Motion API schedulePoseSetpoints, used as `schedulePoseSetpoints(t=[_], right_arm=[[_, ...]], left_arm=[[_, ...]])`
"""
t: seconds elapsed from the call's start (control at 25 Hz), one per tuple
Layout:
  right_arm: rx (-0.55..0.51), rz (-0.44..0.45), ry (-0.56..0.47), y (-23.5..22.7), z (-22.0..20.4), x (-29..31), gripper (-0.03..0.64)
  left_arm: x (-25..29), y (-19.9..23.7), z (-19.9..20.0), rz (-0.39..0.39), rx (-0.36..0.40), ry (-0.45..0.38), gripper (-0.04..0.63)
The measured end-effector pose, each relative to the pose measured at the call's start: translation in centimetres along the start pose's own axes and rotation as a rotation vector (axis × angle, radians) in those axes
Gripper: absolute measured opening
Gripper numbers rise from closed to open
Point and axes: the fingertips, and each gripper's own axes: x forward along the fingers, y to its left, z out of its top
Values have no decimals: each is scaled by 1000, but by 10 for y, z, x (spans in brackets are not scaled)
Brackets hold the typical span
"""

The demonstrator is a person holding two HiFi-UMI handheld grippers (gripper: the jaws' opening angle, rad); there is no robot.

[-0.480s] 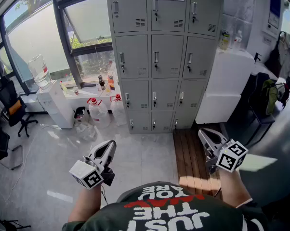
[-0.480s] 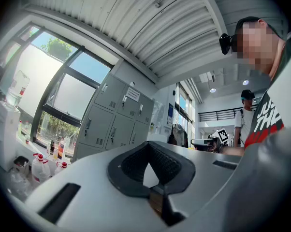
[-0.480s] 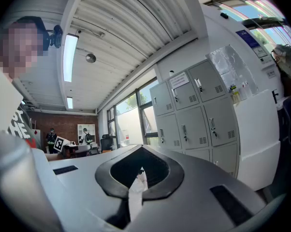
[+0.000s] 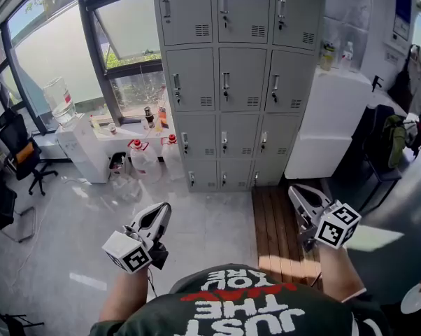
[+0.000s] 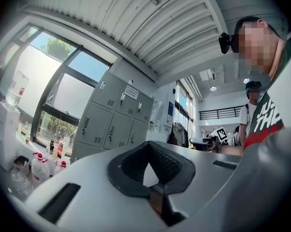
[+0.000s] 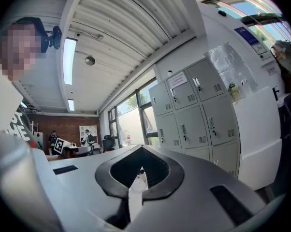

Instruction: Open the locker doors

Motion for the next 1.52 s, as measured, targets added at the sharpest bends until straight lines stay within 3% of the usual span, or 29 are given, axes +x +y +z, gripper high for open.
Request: schedulePoseSetpoints(t=[0.2,0.68,0.96,1.24,1.52], right_arm=[[53,36,-23,-14,7,-11,32],[6,48,-3,-70,13,-53,34],[-35,60,9,-84,16,-46,34],[-53,64,25,-97,15,-6,34],[-91,28,42,-121,10,80,34]], left_arm=[[17,-18,-2,4,2,6,8],[87,-82,-27,-30,10,19,8],[115,-92,-43,-51,-8,46,8],[133,-58,-47,-57,-27,52,8],[171,34,-45,-103,-38,37,8]])
